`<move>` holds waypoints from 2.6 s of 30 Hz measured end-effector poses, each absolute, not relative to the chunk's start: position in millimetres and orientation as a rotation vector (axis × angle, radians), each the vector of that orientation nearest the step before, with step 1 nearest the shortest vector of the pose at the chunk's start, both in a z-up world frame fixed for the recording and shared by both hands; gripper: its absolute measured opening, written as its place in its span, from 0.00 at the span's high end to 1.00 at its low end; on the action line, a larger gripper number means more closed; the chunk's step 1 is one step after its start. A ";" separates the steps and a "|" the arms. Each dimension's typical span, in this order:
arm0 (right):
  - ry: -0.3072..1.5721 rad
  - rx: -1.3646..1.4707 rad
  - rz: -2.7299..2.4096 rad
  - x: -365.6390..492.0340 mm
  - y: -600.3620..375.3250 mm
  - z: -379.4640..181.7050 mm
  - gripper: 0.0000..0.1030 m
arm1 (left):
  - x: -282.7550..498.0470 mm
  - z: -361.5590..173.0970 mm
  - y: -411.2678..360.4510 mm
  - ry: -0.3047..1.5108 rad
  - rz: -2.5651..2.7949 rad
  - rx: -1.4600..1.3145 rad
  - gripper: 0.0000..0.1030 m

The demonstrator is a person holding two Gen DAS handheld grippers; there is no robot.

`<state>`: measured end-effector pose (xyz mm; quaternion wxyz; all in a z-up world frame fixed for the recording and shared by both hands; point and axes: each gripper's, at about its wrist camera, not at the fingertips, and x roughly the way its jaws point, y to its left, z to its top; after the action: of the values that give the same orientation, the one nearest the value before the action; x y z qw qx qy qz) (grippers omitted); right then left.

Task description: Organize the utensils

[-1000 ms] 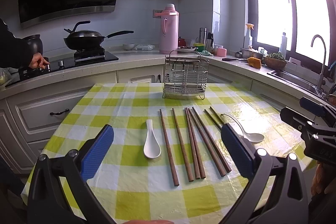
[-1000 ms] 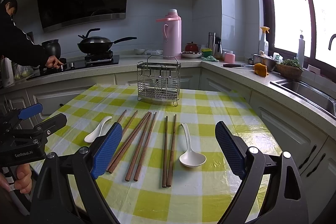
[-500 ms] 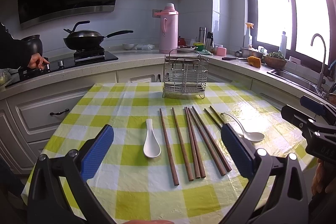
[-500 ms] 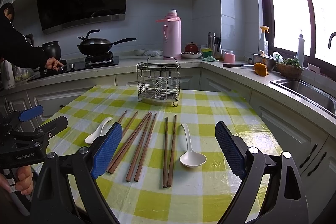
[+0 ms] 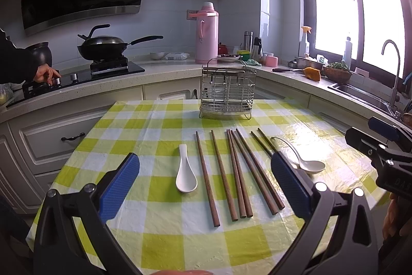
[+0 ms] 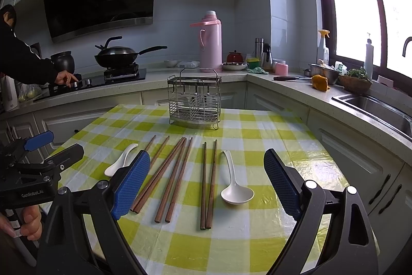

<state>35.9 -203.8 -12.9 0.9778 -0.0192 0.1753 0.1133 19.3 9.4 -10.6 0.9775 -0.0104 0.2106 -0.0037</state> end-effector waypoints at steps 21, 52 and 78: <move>0.694 -0.056 0.149 186.7 -227.3 -67.3 0.18 | 155.2 -75.6 54.1 0.848 0.033 -0.068 0.05; 1.015 -0.187 0.288 289.9 -199.9 -111.5 0.81 | 251.7 -106.1 53.0 1.067 0.003 -0.053 0.59; 0.958 -0.151 0.254 282.2 -204.4 -100.0 0.83 | 247.6 -107.4 65.3 1.012 0.021 -0.099 0.76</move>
<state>282.2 -204.4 -100.0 0.8770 -0.0723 0.4591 0.1217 247.6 65.3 -107.4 0.8734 -0.0474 0.4845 0.0102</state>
